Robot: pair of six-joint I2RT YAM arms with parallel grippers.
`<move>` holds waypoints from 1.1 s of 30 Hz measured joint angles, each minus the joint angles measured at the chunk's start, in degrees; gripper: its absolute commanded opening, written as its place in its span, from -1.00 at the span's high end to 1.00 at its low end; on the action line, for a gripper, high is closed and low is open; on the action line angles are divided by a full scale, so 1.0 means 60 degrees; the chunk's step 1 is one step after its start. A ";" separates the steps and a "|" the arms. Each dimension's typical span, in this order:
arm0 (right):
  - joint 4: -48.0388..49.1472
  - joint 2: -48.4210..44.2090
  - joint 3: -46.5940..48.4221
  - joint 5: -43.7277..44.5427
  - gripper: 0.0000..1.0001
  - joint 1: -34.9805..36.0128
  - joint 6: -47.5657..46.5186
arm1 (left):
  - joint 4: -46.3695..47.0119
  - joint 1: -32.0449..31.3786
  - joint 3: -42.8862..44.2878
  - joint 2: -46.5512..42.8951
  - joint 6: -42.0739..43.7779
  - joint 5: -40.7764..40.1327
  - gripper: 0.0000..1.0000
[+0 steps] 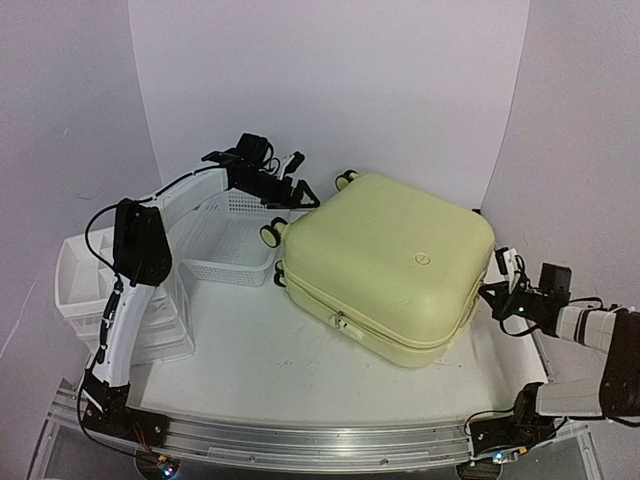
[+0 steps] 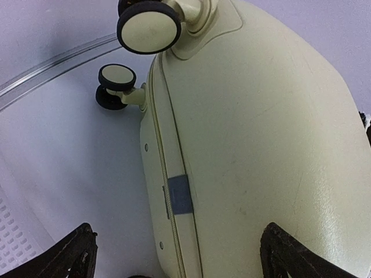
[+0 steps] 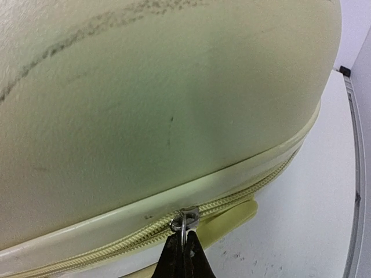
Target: Open, take out, and arrange the luggage
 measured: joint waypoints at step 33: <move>-0.4987 0.0572 0.2495 0.0627 1.00 -0.0463 0.0663 | -0.0142 -0.4779 -0.1694 -0.2422 0.2353 -0.3337 -0.16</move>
